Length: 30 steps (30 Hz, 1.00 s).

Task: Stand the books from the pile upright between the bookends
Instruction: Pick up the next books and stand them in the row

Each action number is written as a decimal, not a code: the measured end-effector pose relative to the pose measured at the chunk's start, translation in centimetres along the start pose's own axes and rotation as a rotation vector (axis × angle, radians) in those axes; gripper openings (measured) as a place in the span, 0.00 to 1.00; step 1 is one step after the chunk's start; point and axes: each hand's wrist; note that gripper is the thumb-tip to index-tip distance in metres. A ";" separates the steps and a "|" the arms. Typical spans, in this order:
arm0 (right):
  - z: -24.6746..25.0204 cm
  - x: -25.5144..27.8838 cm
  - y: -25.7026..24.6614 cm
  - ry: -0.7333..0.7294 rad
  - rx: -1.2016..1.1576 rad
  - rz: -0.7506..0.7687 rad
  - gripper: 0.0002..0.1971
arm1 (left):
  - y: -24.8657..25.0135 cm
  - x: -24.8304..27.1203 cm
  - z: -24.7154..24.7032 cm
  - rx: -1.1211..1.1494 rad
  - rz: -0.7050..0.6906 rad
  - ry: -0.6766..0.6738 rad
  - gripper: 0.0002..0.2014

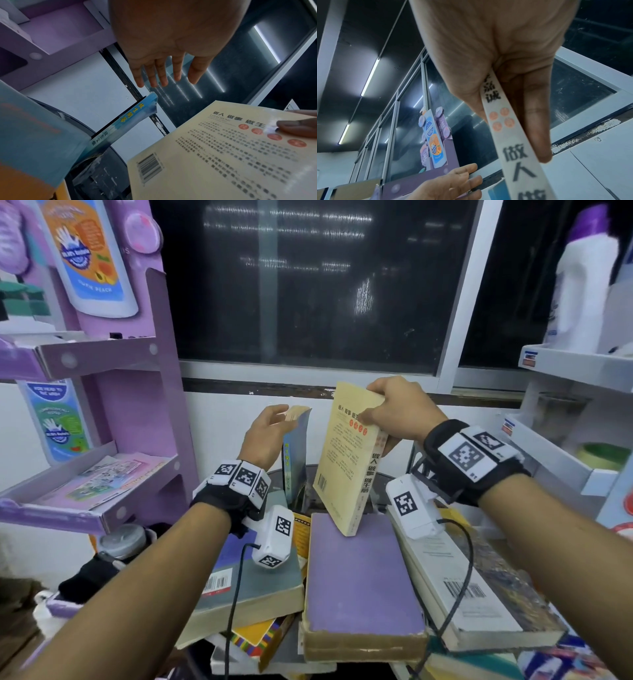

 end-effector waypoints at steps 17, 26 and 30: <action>-6.3 -9.9 0.7 0.009 0.053 -0.013 0.14 | -5.3 -6.1 -1.2 -0.076 0.083 -0.123 0.20; -10.7 -13.3 1.7 -0.037 0.211 -0.005 0.18 | -6.6 -6.8 -0.4 0.081 0.116 -0.127 0.15; -12.3 -14.4 2.4 -0.048 0.261 -0.023 0.18 | -6.9 -6.7 -0.1 0.102 0.095 -0.143 0.16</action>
Point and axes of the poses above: each hand's wrist, its own x-axis away from the middle knuckle, its own z-axis out of the back of the hand, y = z × x, and after that the axes turned 6 degrees about -z, right-handed
